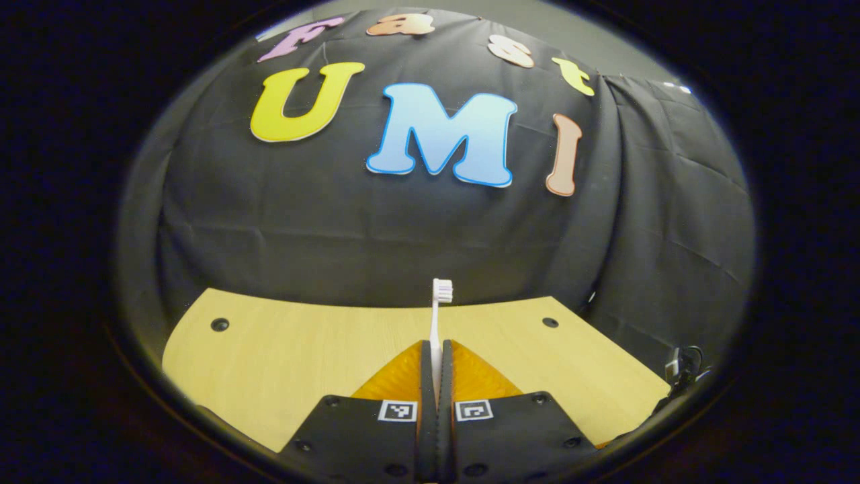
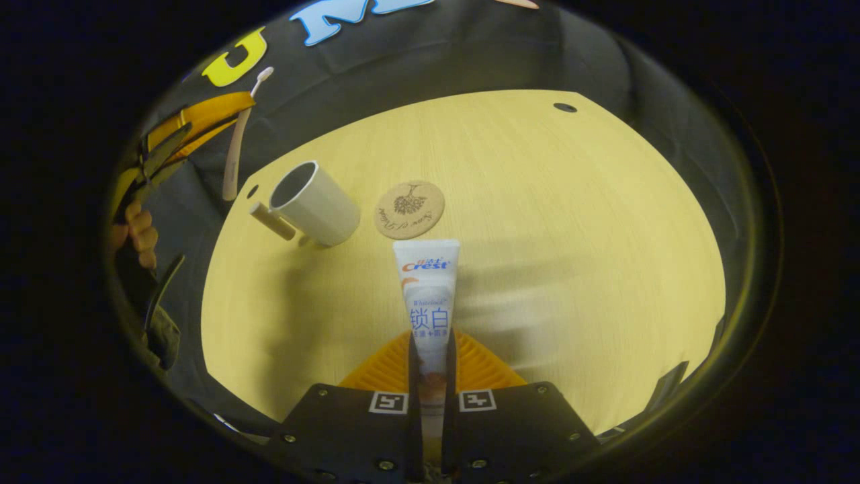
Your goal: Put the toothbrush and toothpaste on the desktop into the cup, then pick up the cup and place it on the coaster on the desktop.
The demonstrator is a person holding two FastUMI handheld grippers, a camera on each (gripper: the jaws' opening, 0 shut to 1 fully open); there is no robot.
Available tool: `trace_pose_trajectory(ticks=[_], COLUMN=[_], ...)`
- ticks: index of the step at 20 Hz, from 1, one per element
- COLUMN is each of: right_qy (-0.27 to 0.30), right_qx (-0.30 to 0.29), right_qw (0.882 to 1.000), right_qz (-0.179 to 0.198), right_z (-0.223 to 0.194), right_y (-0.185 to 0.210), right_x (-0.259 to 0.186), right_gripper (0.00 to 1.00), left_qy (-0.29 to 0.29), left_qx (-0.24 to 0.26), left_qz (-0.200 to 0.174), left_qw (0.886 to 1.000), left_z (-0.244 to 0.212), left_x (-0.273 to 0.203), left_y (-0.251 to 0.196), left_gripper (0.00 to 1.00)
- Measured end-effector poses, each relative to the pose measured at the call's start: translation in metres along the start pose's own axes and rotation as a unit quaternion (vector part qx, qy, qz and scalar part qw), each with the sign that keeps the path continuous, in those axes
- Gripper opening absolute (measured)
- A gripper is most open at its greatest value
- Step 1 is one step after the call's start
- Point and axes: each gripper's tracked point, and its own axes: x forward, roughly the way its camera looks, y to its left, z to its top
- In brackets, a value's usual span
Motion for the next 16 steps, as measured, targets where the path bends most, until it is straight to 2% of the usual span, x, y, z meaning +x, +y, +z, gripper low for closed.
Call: trace_pose_trajectory(ticks=[3, 7, 11, 16], right_qy=[0.005, 0.012, 0.021, 0.049], right_qx=[0.007, 0.017, 0.019, 0.035], right_qw=[1.0, 1.0, 0.999, 0.998], right_qz=[-0.007, -0.014, -0.022, -0.027], right_z=[-0.001, -0.006, -0.018, -0.042], right_y=[-0.008, -0.015, -0.026, -0.034], right_x=[0.003, 0.007, 0.001, -0.001], right_gripper=[0.13, 0.13, 0.13, 0.13], left_qy=[-0.013, -0.007, -0.007, 0.004], left_qx=[0.014, 0.002, 0.008, 0.018], left_qz=[0.0, 0.001, 0.038, 0.063], left_qw=[1.0, 1.0, 0.999, 0.998], left_z=[0.007, -0.008, -0.034, -0.071], left_x=[0.022, 0.049, 0.064, 0.062], left_y=[-0.001, -0.002, 0.018, 0.023], left_gripper=[0.06, 0.06, 0.06, 0.06])
